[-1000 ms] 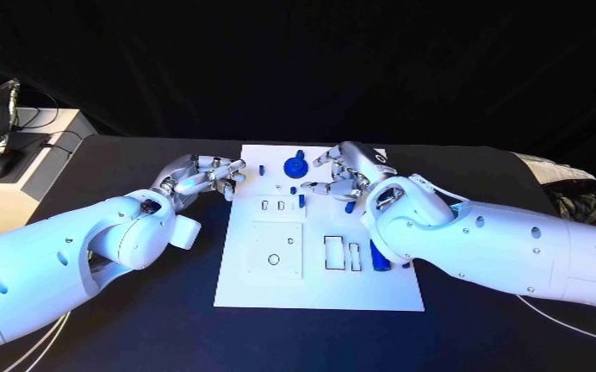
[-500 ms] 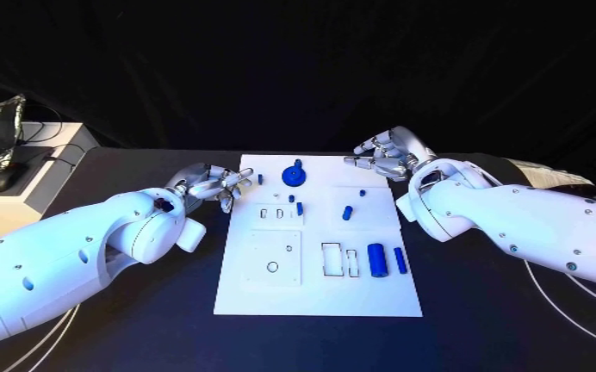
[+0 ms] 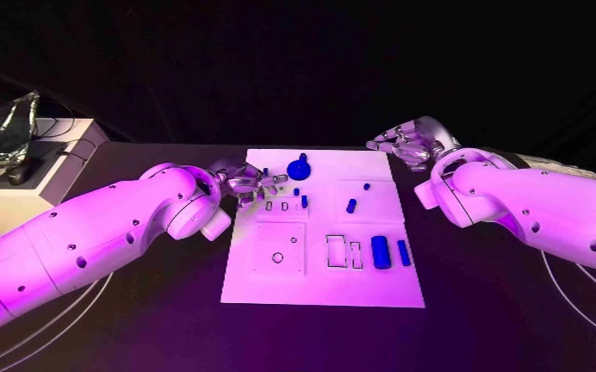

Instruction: Assemble the parts on the task board

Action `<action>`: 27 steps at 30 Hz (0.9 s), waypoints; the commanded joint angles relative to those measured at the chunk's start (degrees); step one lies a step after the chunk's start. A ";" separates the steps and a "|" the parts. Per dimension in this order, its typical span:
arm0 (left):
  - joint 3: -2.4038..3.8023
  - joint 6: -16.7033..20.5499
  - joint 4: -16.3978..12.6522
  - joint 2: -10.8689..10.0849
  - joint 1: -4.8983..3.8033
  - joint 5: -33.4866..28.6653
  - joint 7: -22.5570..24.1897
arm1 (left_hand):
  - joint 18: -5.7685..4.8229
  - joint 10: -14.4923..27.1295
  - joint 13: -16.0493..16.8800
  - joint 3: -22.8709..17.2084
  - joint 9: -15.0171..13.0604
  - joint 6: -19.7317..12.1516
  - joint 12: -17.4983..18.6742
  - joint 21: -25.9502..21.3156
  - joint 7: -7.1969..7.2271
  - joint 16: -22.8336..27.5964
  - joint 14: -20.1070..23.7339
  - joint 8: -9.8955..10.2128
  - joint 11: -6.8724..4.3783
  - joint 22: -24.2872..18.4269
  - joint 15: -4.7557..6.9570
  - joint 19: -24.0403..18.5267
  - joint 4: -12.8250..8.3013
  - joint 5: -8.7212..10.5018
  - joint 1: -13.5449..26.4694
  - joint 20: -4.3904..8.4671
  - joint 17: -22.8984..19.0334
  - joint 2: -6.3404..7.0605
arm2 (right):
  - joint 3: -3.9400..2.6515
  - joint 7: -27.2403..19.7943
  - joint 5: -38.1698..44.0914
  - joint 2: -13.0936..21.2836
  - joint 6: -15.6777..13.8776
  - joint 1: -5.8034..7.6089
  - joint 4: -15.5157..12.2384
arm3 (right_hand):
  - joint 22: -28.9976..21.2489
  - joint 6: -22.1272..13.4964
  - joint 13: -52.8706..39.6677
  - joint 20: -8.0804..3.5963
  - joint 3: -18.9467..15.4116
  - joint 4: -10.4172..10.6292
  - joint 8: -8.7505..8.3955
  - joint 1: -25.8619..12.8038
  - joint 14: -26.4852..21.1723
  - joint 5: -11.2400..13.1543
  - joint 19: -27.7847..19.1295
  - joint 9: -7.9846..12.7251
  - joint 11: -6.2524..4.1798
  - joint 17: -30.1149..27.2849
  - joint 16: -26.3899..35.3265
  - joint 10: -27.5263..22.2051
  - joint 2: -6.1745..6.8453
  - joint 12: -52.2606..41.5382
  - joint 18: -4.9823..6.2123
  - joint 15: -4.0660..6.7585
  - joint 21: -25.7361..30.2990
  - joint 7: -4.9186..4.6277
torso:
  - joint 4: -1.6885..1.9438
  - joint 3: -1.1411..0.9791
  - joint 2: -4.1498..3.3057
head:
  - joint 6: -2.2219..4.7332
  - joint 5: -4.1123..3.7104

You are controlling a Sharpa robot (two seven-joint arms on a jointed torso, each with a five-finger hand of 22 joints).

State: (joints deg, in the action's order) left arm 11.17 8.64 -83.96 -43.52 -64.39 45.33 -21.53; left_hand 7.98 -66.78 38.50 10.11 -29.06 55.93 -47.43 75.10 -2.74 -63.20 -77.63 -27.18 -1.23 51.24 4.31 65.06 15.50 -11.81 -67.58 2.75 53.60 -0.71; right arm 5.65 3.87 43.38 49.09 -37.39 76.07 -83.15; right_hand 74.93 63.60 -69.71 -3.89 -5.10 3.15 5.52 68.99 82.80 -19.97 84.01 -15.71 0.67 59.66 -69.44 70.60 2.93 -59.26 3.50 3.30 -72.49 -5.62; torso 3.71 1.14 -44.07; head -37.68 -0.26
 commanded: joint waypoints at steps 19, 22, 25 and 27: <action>-1.32 -7.28 8.79 10.35 -2.54 10.26 -11.49 | -1.12 -0.97 1.73 -20.37 -3.16 1.56 0.56 -0.58 -0.01 -0.92 -1.25 2.54 -0.22 4.94 -0.01 1.89 0.61 -0.28 3.62 0.10 3.00 8.42 | 0.44 -1.55 -2.10 -2.05 3.09 -0.13 3.97 | 10.02 -1.24 0.38 -0.26 -0.04 -0.33 -1.25 -0.19 -0.20 -2.15 2.01 -0.58 -0.06 -1.03 1.15 -0.77 -0.24 0.89 0.05 0.10 1.38 -0.43 | -0.51 -0.84 1.66 | -0.68 0.98; -1.71 -8.02 9.91 11.71 -3.11 10.29 -11.56 | -1.14 -0.90 1.74 -20.19 -3.20 1.53 0.57 -0.58 -0.03 -0.92 -1.21 2.57 -0.20 5.10 -0.04 1.93 0.61 -0.23 3.68 0.08 3.02 9.18 | 0.46 -1.19 -1.85 -2.17 3.32 -0.15 4.10 | 10.02 -1.30 0.39 -0.25 -0.06 -0.31 -1.30 -0.24 -0.19 -2.17 2.02 -0.57 -0.04 -1.06 1.18 -0.78 -0.20 0.89 0.06 0.08 1.39 -0.45 | -0.52 -0.76 1.53 | -0.66 0.94; -2.20 -9.21 10.82 12.79 -3.67 10.39 -11.69 | -1.16 -0.85 1.74 -20.37 -3.25 1.53 0.56 -0.60 -0.06 -0.98 -1.17 2.58 -0.19 5.26 -0.04 1.94 0.36 -0.25 3.15 0.07 3.10 9.36 | 0.48 -0.88 -1.65 -2.26 3.50 -0.17 4.16 | 9.99 -1.34 0.43 -0.24 -0.10 -0.27 -1.33 -0.30 -0.20 -2.15 2.00 -0.57 -0.03 -1.07 1.21 -0.82 -0.14 0.94 0.08 0.07 1.50 -0.47 | -0.57 -0.79 1.50 | -0.71 0.92; -2.40 -9.98 11.29 13.25 -3.93 10.55 -11.78 | -1.21 -0.76 1.75 -21.04 -3.42 1.51 0.53 -0.62 -0.11 -1.04 -1.07 2.49 -0.14 5.50 -0.05 1.92 -0.07 -0.26 2.36 0.06 3.18 9.46 | 0.49 -0.73 -1.57 -2.28 3.59 -0.17 4.18 | 9.99 -1.36 0.42 -0.23 -0.11 -0.19 -1.34 -0.40 -0.19 -2.15 2.01 -0.57 -0.01 -1.08 1.22 -0.80 -0.13 0.91 0.08 0.07 1.51 -0.48 | -0.57 -0.82 1.46 | -0.77 0.85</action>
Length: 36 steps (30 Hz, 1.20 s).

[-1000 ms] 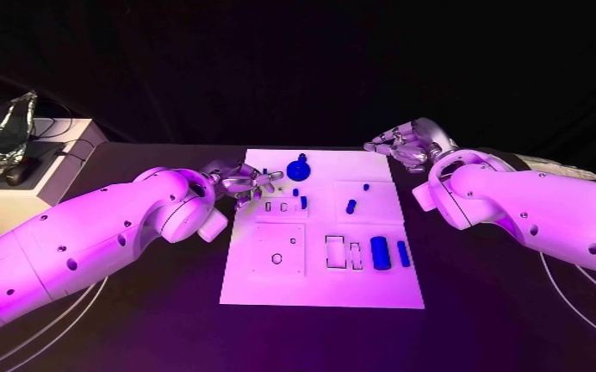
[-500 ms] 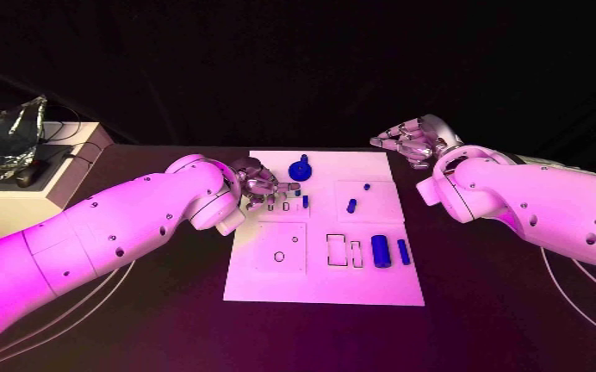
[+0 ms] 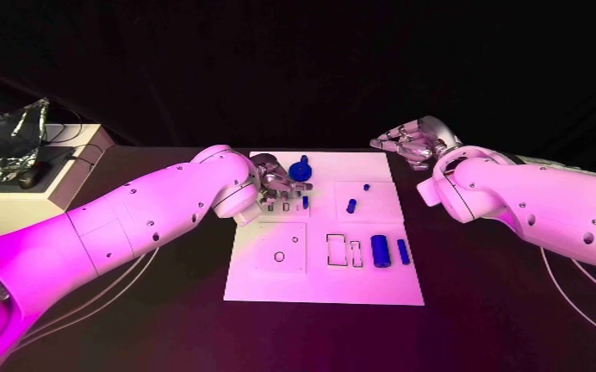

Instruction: Assemble the parts on the task board

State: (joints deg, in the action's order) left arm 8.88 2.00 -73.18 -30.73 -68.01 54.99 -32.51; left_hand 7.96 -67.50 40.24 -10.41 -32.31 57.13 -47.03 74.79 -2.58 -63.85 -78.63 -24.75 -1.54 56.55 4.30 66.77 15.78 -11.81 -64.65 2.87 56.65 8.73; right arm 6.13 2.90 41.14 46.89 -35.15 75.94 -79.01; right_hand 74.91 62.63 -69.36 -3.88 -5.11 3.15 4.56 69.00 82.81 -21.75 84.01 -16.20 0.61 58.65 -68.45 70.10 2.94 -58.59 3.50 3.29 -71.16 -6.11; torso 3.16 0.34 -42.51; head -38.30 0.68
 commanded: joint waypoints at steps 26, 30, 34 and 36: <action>-0.71 -7.43 4.68 3.66 -1.42 1.47 -1.98 | -1.72 -0.37 -1.29 -7.14 -15.29 -0.32 -1.82 -0.95 1.32 -3.01 -0.89 -2.72 -0.85 4.11 0.64 1.45 -0.22 -0.18 3.24 0.57 3.44 2.25 | 0.05 1.35 1.37 -0.54 1.89 -0.14 0.58 | 9.98 -0.50 0.21 -0.21 0.26 0.92 -0.40 -0.75 -0.20 -0.76 2.04 -0.12 0.06 -0.25 0.48 -0.36 0.67 0.27 0.13 0.08 0.47 0.02 | 0.13 0.17 -0.26 | -0.25 -0.61; -0.80 -7.77 5.78 4.32 -1.47 1.40 -1.98 | -1.73 -0.32 -1.38 -7.02 -15.47 -0.32 -1.90 -1.03 1.30 -2.99 -0.85 -2.58 -0.84 4.23 0.65 1.46 -0.23 -0.15 3.06 0.58 3.42 2.15 | 0.05 1.37 1.40 -0.68 1.95 -0.16 0.60 | 9.98 -0.50 0.21 -0.21 0.26 0.92 -0.40 -0.75 -0.20 -0.76 2.04 -0.12 0.06 -0.25 0.48 -0.36 0.67 0.27 0.13 0.08 0.47 0.02 | 0.07 0.26 -0.38 | -0.26 -0.77; -1.06 -8.09 6.60 4.74 -1.49 1.31 -1.94 | -1.75 -0.29 -1.43 -7.17 -15.57 -0.32 -1.95 -1.02 1.33 -3.04 -0.85 -2.53 -0.86 4.38 0.65 1.52 -0.44 -0.22 2.72 0.58 3.47 2.00 | 0.05 1.39 1.45 -0.73 1.97 -0.16 0.58 | 9.96 -0.51 0.27 -0.21 0.39 1.20 -0.40 -0.76 -0.21 -0.83 2.04 -0.15 0.06 -0.31 0.57 -0.42 0.77 0.31 0.14 0.08 0.59 0.01 | -0.02 0.25 -0.50 | -0.30 -0.67; -1.20 -8.07 6.96 4.97 -1.49 1.25 -1.88 | -1.75 -0.29 -1.43 -7.17 -15.57 -0.32 -1.95 -1.02 1.33 -3.04 -0.85 -2.53 -0.86 4.38 0.65 1.52 -0.44 -0.22 2.72 0.58 3.47 2.00 | 0.05 1.40 1.49 -0.72 1.97 -0.16 0.54 | 9.96 -0.51 0.27 -0.21 0.39 1.20 -0.40 -0.76 -0.21 -0.83 2.04 -0.15 0.06 -0.31 0.57 -0.42 0.77 0.31 0.14 0.08 0.59 0.01 | -0.01 0.24 -0.54 | -0.32 -0.74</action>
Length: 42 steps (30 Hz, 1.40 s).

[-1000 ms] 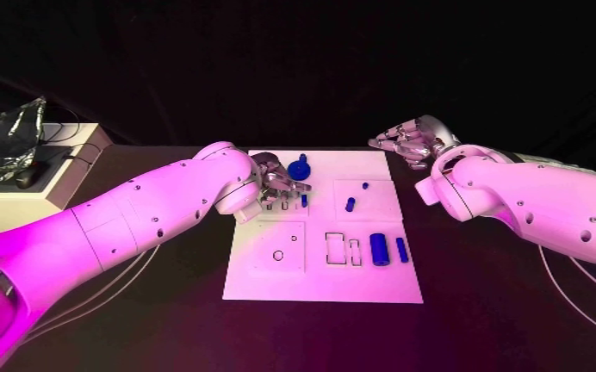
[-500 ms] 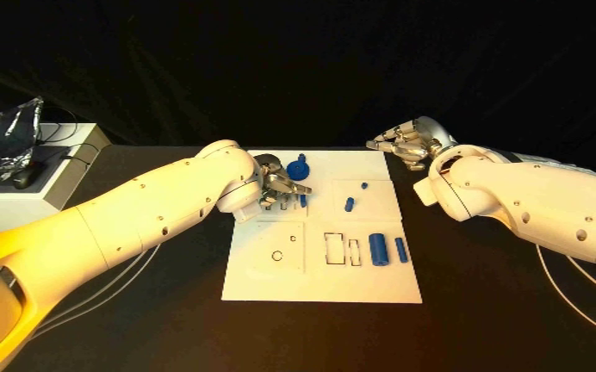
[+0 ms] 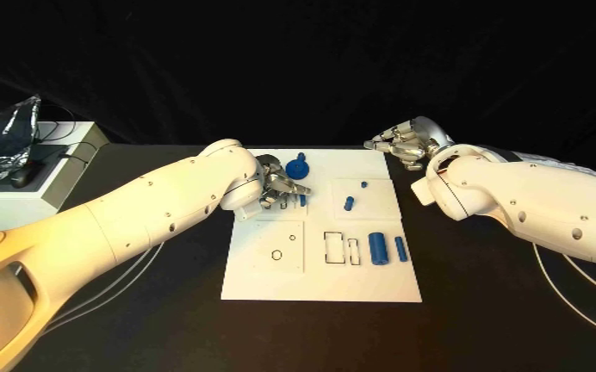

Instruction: Assemble the parts on the task board

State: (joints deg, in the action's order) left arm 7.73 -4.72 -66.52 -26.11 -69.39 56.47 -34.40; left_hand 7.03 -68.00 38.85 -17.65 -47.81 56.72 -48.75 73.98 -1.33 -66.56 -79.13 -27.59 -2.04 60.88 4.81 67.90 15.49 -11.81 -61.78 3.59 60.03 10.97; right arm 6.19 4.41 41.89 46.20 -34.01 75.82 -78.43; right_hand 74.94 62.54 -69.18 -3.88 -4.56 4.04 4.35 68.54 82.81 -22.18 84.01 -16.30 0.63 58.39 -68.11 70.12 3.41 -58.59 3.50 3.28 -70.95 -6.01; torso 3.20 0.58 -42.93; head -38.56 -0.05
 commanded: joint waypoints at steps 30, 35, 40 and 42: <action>-0.39 -2.66 1.46 1.15 -0.10 -0.25 0.40 | -1.05 0.60 -0.61 -1.87 -0.77 0.22 -0.94 -0.34 0.28 -0.70 -0.10 1.08 -0.52 1.51 0.26 0.59 -3.40 -0.20 -3.19 -0.01 0.29 -1.76 | 0.00 0.07 0.89 -0.47 1.39 -0.16 0.24 | 9.92 -0.38 0.07 -0.23 -0.14 0.40 -0.18 -0.25 -0.20 -0.36 2.05 -0.08 0.01 -0.06 0.27 -0.37 0.26 0.21 0.14 0.10 0.46 -0.06 | -0.05 -0.01 -0.26 | -0.40 -0.20; -0.39 -3.24 1.41 1.19 -0.10 -0.25 0.53 | -1.11 0.55 -0.78 -2.96 -0.73 0.38 -1.04 -0.36 0.41 -0.97 -0.15 1.36 -0.64 1.96 0.34 0.70 -4.84 -0.22 -3.72 0.07 0.53 -2.31 | 0.00 0.08 0.90 -0.50 1.52 -0.25 0.27 | 9.92 -0.38 0.07 -0.23 -0.14 0.40 -0.18 -0.25 -0.20 -0.36 2.05 -0.08 0.01 -0.06 0.27 -0.37 0.26 0.21 0.14 0.10 0.46 -0.06 | -0.11 -0.03 -0.28 | -0.41 -0.21; -0.39 -3.42 1.35 1.31 -0.10 -0.40 0.76 | -1.22 0.66 -0.94 -5.09 -0.48 0.35 -0.98 -0.44 0.49 -1.03 -0.10 1.85 -0.72 2.32 0.41 0.74 -6.30 -0.25 -4.69 0.17 0.60 -2.89 | 0.00 0.05 0.90 -0.49 1.56 -0.29 0.28 | 9.91 -0.38 0.03 -0.24 -0.18 0.32 -0.20 -0.21 -0.20 -0.37 2.05 -0.07 0.01 -0.12 0.34 -0.32 0.16 0.14 0.14 0.10 0.51 -0.07 | -0.03 -0.07 -0.26 | -0.49 -0.12; -0.39 -3.21 1.34 1.28 -0.10 -0.60 0.87 | -1.26 0.85 -0.99 -7.02 -0.22 0.21 -0.86 -0.54 0.45 -0.94 0.03 2.26 -0.72 2.34 0.39 0.65 -7.15 -0.27 -5.41 0.21 0.54 -3.26 | 0.00 0.01 0.90 -0.49 1.56 -0.30 0.28 | 9.91 -0.38 0.03 -0.24 -0.18 0.32 -0.20 -0.21 -0.20 -0.37 2.05 -0.07 0.01 -0.12 0.34 -0.32 0.16 0.14 0.14 0.10 0.51 -0.07 | -0.03 -0.07 -0.26 | -0.48 -0.09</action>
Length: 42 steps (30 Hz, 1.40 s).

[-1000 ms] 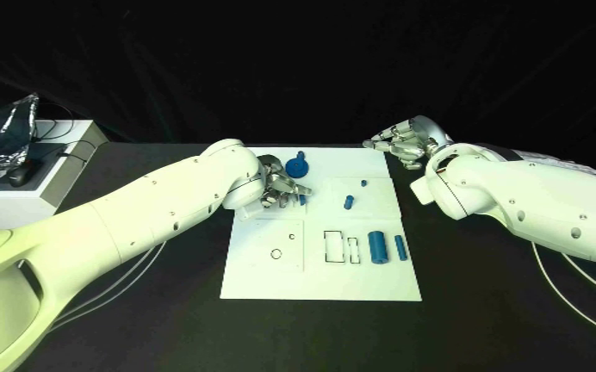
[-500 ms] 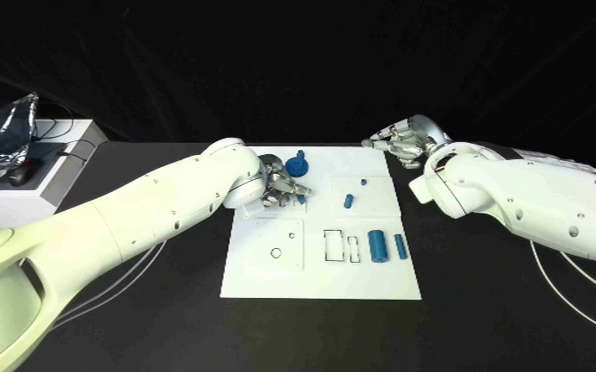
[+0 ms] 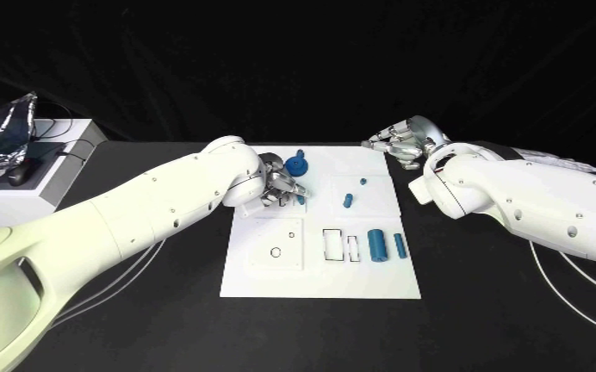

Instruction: Assemble the parts on the task board

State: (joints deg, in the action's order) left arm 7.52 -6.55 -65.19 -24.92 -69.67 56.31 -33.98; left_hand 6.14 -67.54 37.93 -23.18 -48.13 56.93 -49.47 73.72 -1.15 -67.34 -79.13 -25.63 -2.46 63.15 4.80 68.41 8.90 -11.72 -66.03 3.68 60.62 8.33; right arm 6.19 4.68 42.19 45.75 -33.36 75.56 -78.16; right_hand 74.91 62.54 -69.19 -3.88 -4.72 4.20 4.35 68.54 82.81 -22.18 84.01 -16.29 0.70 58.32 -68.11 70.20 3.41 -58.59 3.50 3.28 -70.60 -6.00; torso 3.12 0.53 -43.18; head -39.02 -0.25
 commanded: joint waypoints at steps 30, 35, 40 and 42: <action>0.72 1.66 -8.09 -6.63 0.21 -2.86 0.61 | -0.94 -3.16 -2.49 -15.92 -2.03 1.30 2.15 -0.71 0.11 -1.33 -1.92 1.22 -0.96 1.84 1.00 1.42 -12.49 -11.63 2.87 1.65 3.00 0.42 | -0.01 -0.84 0.56 0.82 1.09 -0.78 -0.14 | 9.92 -0.42 0.00 -0.23 -0.15 -0.18 -0.25 -0.13 -0.20 -0.90 2.04 0.04 -0.05 -0.11 0.41 -0.38 -0.17 0.08 0.15 0.10 0.24 -0.12 | 0.61 -0.03 0.39 | -0.56 0.67; 0.85 2.42 -9.34 -7.97 0.21 -0.86 0.62 | -1.12 -4.15 -2.67 -13.70 -2.80 2.65 2.90 -0.45 0.28 -0.74 -2.29 2.75 -1.21 2.65 1.27 2.33 -13.35 -16.84 2.78 2.06 3.43 0.37 | -0.01 -1.03 0.56 1.03 0.84 -0.79 -0.13 | 9.91 -0.43 0.05 -0.23 -0.35 -0.33 -0.26 -0.26 -0.20 -0.98 2.04 0.11 -0.04 -0.14 0.43 -0.43 -0.23 0.16 0.16 0.10 0.28 -0.13 | 0.71 -0.02 0.52 | -0.90 0.64; 0.88 2.98 -9.99 -8.32 0.21 2.68 0.38 | -1.19 -4.71 -2.40 -12.84 -3.39 3.57 3.12 0.00 0.42 -0.57 -2.49 3.73 -1.40 3.62 1.45 3.15 -13.47 -19.58 2.54 2.16 3.53 0.70 | -0.01 -1.53 0.85 1.09 0.44 -0.79 0.16 | 9.91 -0.43 0.05 -0.23 -0.35 -0.33 -0.26 -0.26 -0.20 -0.98 2.04 0.11 -0.04 -0.14 0.43 -0.43 -0.23 0.16 0.16 0.10 0.28 -0.13 | 0.61 -0.07 0.45 | -1.13 0.88; 0.87 3.11 -10.03 -8.29 0.21 3.36 0.24 | -1.18 -4.90 -2.24 -12.65 -3.76 3.87 3.28 -0.01 0.43 -0.50 -2.53 4.19 -1.43 3.83 1.48 3.27 -13.50 -20.19 2.57 2.20 3.54 0.72 | -0.01 -1.79 1.16 1.07 0.22 -0.79 0.31 | 9.91 -0.43 0.05 -0.23 -0.35 -0.33 -0.26 -0.26 -0.20 -0.98 2.04 0.11 -0.04 -0.14 0.43 -0.43 -0.23 0.16 0.16 0.10 0.28 -0.13 | 0.62 -0.08 0.47 | -1.15 0.78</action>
State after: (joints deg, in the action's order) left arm 8.34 -4.45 -75.02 -33.29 -69.45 56.70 -33.65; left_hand 5.58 -72.22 35.74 -26.80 -51.99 60.24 -46.49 73.49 -1.13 -68.00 -81.29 -21.47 -3.78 67.06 6.34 71.38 4.03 -32.84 -62.78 5.83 64.11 9.21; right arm 6.19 4.20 42.36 46.80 -33.05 74.80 -77.89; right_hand 74.94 62.28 -69.15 -3.87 -4.96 3.96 4.35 68.54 82.81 -22.86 84.01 -16.20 0.71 58.19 -67.88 70.20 3.41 -58.59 3.50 3.27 -70.60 -6.08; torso 3.75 0.48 -42.71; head -40.07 0.52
